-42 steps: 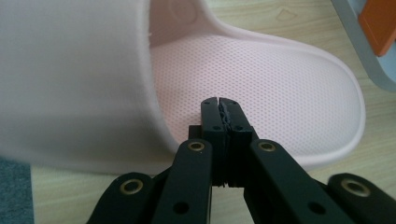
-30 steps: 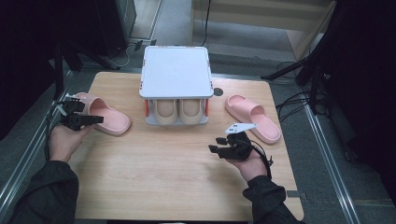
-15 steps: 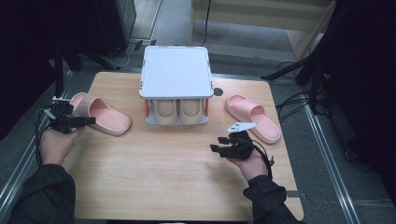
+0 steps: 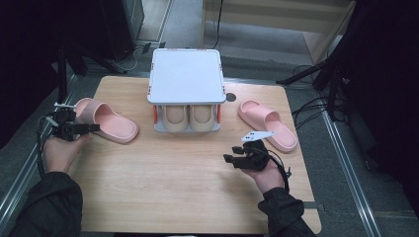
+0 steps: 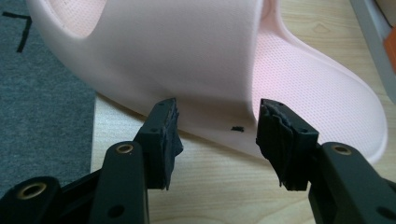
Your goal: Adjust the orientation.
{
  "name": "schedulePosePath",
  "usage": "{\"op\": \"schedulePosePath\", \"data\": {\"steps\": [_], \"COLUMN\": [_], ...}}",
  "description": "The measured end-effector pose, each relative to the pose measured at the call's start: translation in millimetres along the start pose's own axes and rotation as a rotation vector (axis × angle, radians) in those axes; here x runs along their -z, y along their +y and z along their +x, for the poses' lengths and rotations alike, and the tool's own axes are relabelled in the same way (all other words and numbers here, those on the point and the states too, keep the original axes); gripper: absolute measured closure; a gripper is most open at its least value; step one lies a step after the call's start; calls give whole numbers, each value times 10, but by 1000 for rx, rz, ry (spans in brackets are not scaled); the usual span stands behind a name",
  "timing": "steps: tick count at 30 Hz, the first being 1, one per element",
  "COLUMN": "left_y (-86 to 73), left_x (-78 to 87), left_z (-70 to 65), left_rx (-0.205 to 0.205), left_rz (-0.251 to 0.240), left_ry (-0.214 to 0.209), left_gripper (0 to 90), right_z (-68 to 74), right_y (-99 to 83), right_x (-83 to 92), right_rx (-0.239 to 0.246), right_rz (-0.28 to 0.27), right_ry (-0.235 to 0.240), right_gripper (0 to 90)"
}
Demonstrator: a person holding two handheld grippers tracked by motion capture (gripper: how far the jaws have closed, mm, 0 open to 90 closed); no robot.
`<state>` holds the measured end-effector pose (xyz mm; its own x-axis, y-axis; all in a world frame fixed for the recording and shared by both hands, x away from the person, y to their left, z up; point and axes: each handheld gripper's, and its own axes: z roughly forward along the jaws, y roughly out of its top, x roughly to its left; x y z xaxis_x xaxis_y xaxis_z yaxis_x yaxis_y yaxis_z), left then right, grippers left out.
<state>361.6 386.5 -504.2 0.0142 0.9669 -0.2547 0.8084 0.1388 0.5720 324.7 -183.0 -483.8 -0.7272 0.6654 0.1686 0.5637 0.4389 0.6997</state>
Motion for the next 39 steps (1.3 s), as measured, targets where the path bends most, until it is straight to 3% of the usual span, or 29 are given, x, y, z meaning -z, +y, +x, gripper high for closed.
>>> {"op": "schedulePosePath", "data": {"steps": [7,12,16,20,22,31,39], "left_y": [33,63,73,74,74,71,90], "left_x": [-27,-58,-60,-19,-4,50,109], "left_z": [-3,24,69,103,127,177,150], "left_rx": [6,34,37,41,40,21,-6], "left_rz": [-6,-22,-32,-55,-56,-52,-54], "left_ry": [18,57,59,69,69,86,63], "left_gripper": [437,441,508,691,741,849,855], "right_z": [-7,-2,5,0,0,-15,-38], "right_y": [-35,-53,-58,-61,-61,-63,-62], "right_x": [23,24,26,31,34,32,46], "right_rx": [-4,-8,-3,-11,-12,-13,-14], "right_rz": [3,6,10,9,9,8,-3], "right_ry": [-3,-7,-10,-14,-15,-20,-23], "right_gripper": [505,506,506,506,505,508,510]}}
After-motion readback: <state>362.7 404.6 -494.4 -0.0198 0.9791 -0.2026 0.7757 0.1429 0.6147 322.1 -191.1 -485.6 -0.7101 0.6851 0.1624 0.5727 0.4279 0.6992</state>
